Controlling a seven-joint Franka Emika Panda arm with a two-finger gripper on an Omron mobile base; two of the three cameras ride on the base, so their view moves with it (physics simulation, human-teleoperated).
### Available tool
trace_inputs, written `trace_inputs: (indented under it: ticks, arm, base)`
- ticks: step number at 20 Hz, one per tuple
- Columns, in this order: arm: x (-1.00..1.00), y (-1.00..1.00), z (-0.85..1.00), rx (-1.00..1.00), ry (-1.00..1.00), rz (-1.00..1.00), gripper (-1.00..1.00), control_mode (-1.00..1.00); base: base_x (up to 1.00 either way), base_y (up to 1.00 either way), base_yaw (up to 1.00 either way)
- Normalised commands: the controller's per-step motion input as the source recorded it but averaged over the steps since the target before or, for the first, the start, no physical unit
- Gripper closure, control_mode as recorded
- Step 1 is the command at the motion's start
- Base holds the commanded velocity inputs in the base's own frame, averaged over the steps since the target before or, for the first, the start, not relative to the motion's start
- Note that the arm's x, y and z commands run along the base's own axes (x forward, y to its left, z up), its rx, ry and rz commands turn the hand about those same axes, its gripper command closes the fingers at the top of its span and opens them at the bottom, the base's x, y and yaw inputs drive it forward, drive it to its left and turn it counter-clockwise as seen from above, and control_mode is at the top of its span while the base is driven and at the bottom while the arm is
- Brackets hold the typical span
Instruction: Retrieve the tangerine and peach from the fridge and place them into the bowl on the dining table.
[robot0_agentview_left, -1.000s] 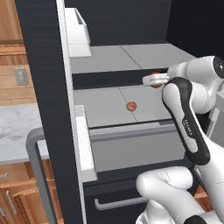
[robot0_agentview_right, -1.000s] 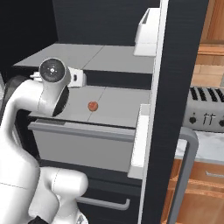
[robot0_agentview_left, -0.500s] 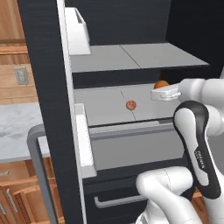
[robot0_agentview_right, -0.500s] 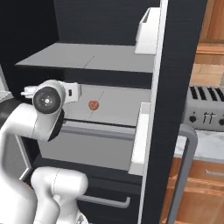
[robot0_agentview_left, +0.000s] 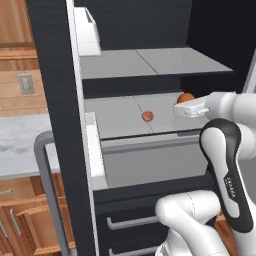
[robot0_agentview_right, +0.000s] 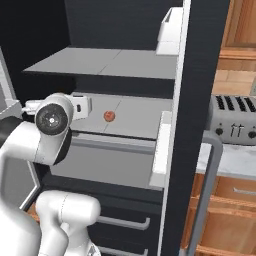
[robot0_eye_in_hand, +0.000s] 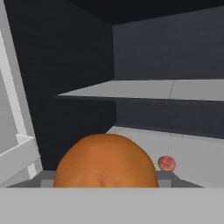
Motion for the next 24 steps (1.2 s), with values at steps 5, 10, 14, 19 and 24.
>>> trace_inputs:
  ticks: [5, 10, 14, 19, 24]
  arm:
    - [0.0, 0.0, 0.0, 0.0, 0.0, 0.0, 1.0, 1.0]
    - [0.0, 0.0, 0.0, 0.0, 0.0, 0.0, 1.0, 1.0]
    - [0.0, 0.0, 0.0, 0.0, 0.0, 0.0, 1.0, 1.0]
    - [0.0, 0.0, 0.0, 0.0, 0.0, 0.0, 1.0, 1.0]
    - [0.0, 0.0, 0.0, 0.0, 0.0, 0.0, 1.0, 1.0]
  base:
    - [-0.56, 0.0, 0.0]
    - [-0.83, 0.1, 0.0]
    - [-0.83, 0.22, 0.0]
    - [-0.63, 0.23, 0.0]
    - [-0.44, 0.02, 0.0]
